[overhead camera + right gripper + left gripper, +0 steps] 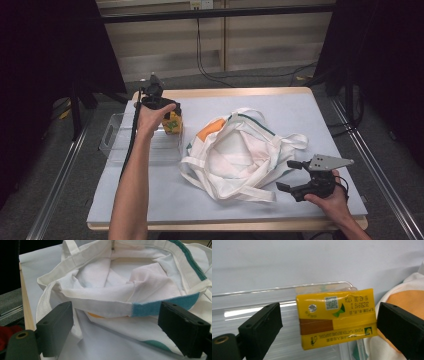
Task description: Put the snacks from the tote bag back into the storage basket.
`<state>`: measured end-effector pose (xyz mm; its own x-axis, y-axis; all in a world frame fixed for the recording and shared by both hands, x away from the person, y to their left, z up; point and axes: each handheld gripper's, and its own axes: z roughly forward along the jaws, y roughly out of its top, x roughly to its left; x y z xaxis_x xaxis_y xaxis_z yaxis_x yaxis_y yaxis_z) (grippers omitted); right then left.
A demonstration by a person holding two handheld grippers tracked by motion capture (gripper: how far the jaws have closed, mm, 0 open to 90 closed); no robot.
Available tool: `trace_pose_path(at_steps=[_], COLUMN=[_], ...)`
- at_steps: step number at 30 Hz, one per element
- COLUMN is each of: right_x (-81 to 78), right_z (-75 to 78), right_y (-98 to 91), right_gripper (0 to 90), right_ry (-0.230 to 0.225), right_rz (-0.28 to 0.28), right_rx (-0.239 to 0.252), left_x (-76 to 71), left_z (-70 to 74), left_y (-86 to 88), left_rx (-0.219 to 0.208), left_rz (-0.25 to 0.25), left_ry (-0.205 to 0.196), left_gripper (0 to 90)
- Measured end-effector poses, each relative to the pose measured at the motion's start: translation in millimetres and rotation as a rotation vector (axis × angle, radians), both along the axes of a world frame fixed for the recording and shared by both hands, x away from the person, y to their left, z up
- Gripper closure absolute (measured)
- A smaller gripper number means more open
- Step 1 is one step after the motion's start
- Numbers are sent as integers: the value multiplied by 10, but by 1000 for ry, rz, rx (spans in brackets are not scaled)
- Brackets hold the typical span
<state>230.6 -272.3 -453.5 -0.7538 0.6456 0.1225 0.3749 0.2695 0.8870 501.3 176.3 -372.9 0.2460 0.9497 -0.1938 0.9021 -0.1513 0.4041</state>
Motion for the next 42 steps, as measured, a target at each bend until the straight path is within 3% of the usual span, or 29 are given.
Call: trace_pose_path(at_steps=[2,7,11,14,19,22,24,27,30,32,35,38,42], right_x=[0,1,3,7,11,15,19,23,28,27,21,23,24], right_z=[0,1,1,-1,-3,-5,-6,-7,-9,-7,-3,-4,-3], right_y=[2,-2,-5,-4,-4,-4,-5,-3,-4,-5,-7,-9,-18], right_gripper=[129,127,127,127,128,127,127,127,127,127,127,127,128], right_ry=[-1,-2,-2,-2,-1,1,2,0,1,0,-3,-4,-5], right_rz=[0,-4,-7,-10,-12,-14,-16,-16,-18,-22,-25,-29,-35], right_rx=[0,0,-1,-2,-6,-7,-8,-9,-7,-8,-7,-8,-6], left_x=[-10,-81,-138,-193,-302,-352,-390,-481,-578,-638,-745,-871,-1030], left_z=[3,27,55,73,54,49,64,105,113,102,102,131,128], left_y=[16,79,139,170,277,345,401,423,436,445,491,465,463], left_rx=[-3,-5,9,12,6,-19,0,-21,-8,-12,-26,6,-19], left_rz=[8,-32,-29,-98,-80,-64,-69,-106,-131,-116,-145,-180,-195], left_ry=[-4,-70,-122,-150,-202,-227,-253,-304,-335,-371,-403,-451,-502], left_gripper=[51,45,40,43,38,35,38,38,35,36,36,36,40])
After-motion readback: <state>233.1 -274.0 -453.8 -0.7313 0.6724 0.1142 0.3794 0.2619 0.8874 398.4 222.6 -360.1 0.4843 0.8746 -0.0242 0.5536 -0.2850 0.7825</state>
